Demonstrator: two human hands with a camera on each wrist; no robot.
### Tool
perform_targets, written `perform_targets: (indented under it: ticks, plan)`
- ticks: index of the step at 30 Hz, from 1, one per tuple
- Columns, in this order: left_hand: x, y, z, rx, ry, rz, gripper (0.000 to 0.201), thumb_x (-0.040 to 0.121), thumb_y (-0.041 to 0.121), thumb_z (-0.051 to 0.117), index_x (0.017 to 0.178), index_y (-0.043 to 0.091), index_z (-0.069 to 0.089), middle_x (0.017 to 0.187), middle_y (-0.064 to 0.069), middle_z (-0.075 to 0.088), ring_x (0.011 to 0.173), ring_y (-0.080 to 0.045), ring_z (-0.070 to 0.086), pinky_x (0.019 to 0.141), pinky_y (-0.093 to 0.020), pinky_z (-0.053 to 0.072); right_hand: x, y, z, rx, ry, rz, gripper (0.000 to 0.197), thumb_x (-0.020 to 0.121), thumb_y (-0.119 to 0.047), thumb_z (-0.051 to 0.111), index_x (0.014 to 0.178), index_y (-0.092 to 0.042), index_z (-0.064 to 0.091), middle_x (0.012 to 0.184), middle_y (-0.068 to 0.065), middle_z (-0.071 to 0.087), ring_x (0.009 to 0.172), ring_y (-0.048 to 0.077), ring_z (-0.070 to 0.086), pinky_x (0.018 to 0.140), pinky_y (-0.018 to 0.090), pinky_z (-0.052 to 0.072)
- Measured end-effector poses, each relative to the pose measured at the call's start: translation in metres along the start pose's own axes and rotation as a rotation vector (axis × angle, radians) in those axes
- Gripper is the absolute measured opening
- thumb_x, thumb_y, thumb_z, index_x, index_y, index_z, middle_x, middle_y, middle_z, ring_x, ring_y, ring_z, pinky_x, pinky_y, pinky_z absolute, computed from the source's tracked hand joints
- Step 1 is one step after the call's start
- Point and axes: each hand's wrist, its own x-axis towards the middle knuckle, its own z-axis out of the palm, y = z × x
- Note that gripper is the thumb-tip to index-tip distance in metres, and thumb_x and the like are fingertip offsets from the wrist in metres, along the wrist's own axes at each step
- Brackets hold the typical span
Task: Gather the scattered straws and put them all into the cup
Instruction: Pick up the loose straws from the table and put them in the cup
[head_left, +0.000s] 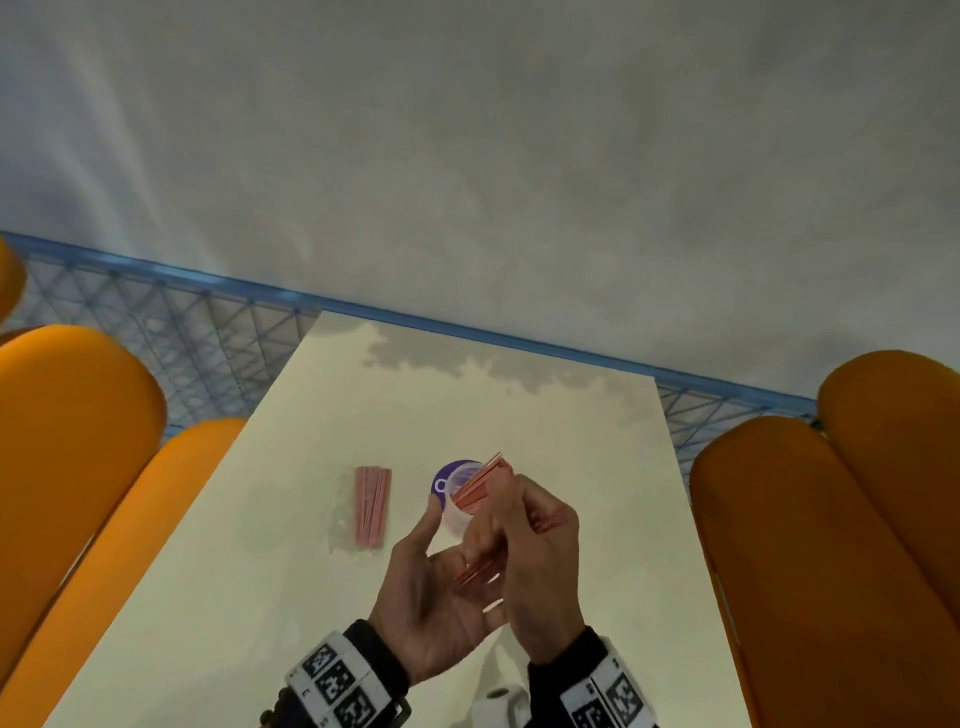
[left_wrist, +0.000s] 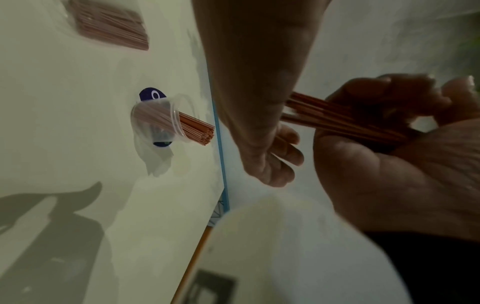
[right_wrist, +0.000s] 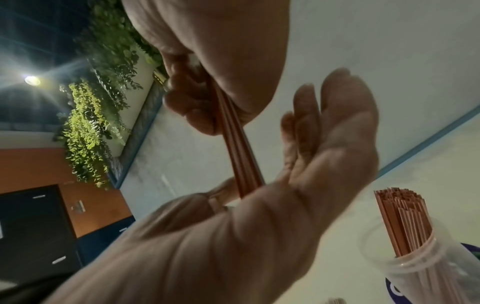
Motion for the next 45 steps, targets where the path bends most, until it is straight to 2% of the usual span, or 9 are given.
perform_targets:
  ticks: [7,9,12,18,22,28,31,41,45]
  plan:
    - [-0.003,0.003,-0.006,0.240,-0.002,0.032,0.069,0.083,0.055,0.067,0.119,-0.004,0.064,0.109,-0.022,0.065,0.095,-0.035,0.064,0.090,-0.047,0.053,0.007,0.003,0.005,0.107,0.152,0.112,0.060,0.095,-0.046,0.046,0.050,-0.015,0.023,0.044,-0.003,0.017,0.045,0.015,0.013,0.047,0.032,0.013]
    - [-0.006,0.009,-0.009,0.597,-0.022,0.015,0.043,0.075,0.047,0.078,0.091,0.008,0.072,0.082,-0.014,0.064,0.067,-0.022,0.061,0.066,-0.031,0.056,0.008,0.009,-0.002,0.119,0.143,0.177,0.057,0.095,-0.047,0.043,0.050,-0.018,0.026,0.045,-0.003,0.018,0.045,0.016,0.015,0.047,0.033,0.016]
    - [-0.007,0.020,-0.014,1.287,0.121,-0.018,0.047,0.081,0.039,0.075,0.052,0.022,0.042,0.050,0.003,0.034,0.041,-0.011,0.029,0.046,-0.019,0.030,0.007,0.023,-0.022,-0.305,0.055,0.140,0.055,0.101,-0.042,0.040,0.053,-0.015,0.040,0.049,0.005,0.038,0.049,0.016,0.039,0.052,0.037,0.038]
    - [0.019,0.028,-0.028,1.940,0.305,0.240,0.051,0.094,0.033,0.053,0.047,0.017,0.039,0.042,0.002,0.035,0.039,-0.014,0.029,0.051,-0.027,0.030,0.020,0.048,-0.044,-1.077,-0.179,0.088,0.051,0.097,-0.047,0.044,0.054,-0.022,0.034,0.046,0.000,0.037,0.050,0.015,0.038,0.049,0.022,0.030]
    - [0.050,0.053,-0.029,1.942,0.366,0.280,0.030,0.080,0.049,0.071,0.075,0.025,0.053,0.074,0.007,0.058,0.063,-0.007,0.051,0.062,-0.021,0.042,0.061,0.044,-0.050,-1.169,-0.119,0.045,0.045,0.099,-0.038,0.048,0.056,-0.029,0.037,0.051,-0.005,0.047,0.047,0.009,0.041,0.050,0.021,0.028]
    - [0.118,0.088,-0.055,2.127,0.556,0.189,0.118,0.054,0.058,0.083,0.148,0.022,0.020,0.149,0.004,0.036,0.133,-0.020,0.039,0.110,-0.048,0.032,0.144,0.074,-0.049,-1.664,-0.179,0.028,0.032,0.103,-0.036,0.034,0.109,-0.017,0.059,0.100,0.005,0.066,0.089,0.031,0.063,0.067,0.034,0.043]
    - [0.136,0.083,-0.063,2.162,0.500,0.154,0.110,0.063,0.052,0.080,0.149,0.024,0.017,0.154,0.003,0.031,0.135,-0.022,0.038,0.108,-0.047,0.029,0.153,0.105,-0.042,-1.779,-0.411,0.011,0.024,0.101,-0.027,0.040,0.118,-0.021,0.055,0.109,0.004,0.062,0.096,0.027,0.062,0.067,0.034,0.044]
    - [0.141,0.084,-0.075,2.136,0.490,0.220,0.091,0.072,0.045,0.077,0.145,0.025,0.027,0.147,0.005,0.037,0.127,-0.023,0.045,0.101,-0.046,0.039,0.157,0.149,-0.044,-1.538,-0.379,0.145,0.014,0.092,-0.015,0.045,0.098,-0.012,0.057,0.106,0.006,0.061,0.099,0.026,0.061,0.079,0.030,0.047]
    - [0.142,0.076,-0.083,2.131,0.522,0.243,0.091,0.080,0.035,0.072,0.151,0.021,0.018,0.155,0.002,0.028,0.134,-0.024,0.040,0.104,-0.047,0.039,0.130,0.185,-0.049,-1.678,-0.394,0.145,0.063,0.085,-0.032,0.066,0.139,-0.007,0.044,0.149,0.014,0.042,0.142,0.029,0.031,0.118,0.039,0.026]
